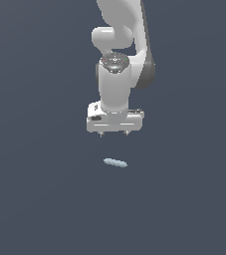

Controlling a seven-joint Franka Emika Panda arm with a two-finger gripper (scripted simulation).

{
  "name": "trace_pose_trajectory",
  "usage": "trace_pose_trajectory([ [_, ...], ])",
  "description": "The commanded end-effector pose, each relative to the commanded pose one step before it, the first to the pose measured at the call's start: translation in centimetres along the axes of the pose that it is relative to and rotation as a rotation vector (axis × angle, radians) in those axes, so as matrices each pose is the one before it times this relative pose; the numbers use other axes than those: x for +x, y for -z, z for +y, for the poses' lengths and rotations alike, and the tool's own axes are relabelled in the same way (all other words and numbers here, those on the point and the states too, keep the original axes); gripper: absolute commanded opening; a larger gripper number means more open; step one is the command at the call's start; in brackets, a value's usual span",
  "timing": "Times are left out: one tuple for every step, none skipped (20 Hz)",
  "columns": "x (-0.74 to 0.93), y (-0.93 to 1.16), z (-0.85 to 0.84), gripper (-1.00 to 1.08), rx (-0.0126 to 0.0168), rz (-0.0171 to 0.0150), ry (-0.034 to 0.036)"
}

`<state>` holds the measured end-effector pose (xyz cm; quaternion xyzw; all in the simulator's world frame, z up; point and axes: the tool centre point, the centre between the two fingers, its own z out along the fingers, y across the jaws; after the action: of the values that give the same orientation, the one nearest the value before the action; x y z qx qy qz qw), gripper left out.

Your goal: Pick up the object and move it to a goal position.

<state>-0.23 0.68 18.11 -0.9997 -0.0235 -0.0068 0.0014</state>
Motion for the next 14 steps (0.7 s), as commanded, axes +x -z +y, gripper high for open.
trace_pose_trajectory([
  [-0.014,0.005,0.089,1.00,-0.00017,0.00023,0.00030],
  [0.021,-0.068,-0.003,1.00,-0.00030,-0.00084,0.00279],
  [0.019,-0.042,0.015,1.00,-0.00024,-0.00023,0.00401],
  [0.026,-0.050,0.001,1.00,-0.00032,-0.00018,0.00572],
  [0.034,-0.058,-0.006,1.00,-0.00039,-0.00015,0.00733],
  [0.041,-0.068,-0.011,1.00,-0.00045,-0.00014,0.00888],
  [0.048,-0.080,-0.012,1.00,-0.00052,-0.00019,0.01034],
  [0.054,-0.096,-0.005,1.00,-0.00058,-0.00028,0.01168],
  [0.060,-0.112,0.002,1.00,-0.00064,-0.00039,0.01304],
  [0.066,-0.126,0.008,1.00,-0.00069,-0.00048,0.01441],
  [0.072,-0.139,0.009,1.00,-0.00074,-0.00053,0.01583],
  [0.078,-0.150,0.008,1.00,-0.00077,-0.00055,0.01733],
  [0.085,-0.162,0.006,1.00,-0.00079,-0.00057,0.01883],
  [0.091,-0.175,0.008,1.00,-0.00081,-0.00062,0.02028],
])
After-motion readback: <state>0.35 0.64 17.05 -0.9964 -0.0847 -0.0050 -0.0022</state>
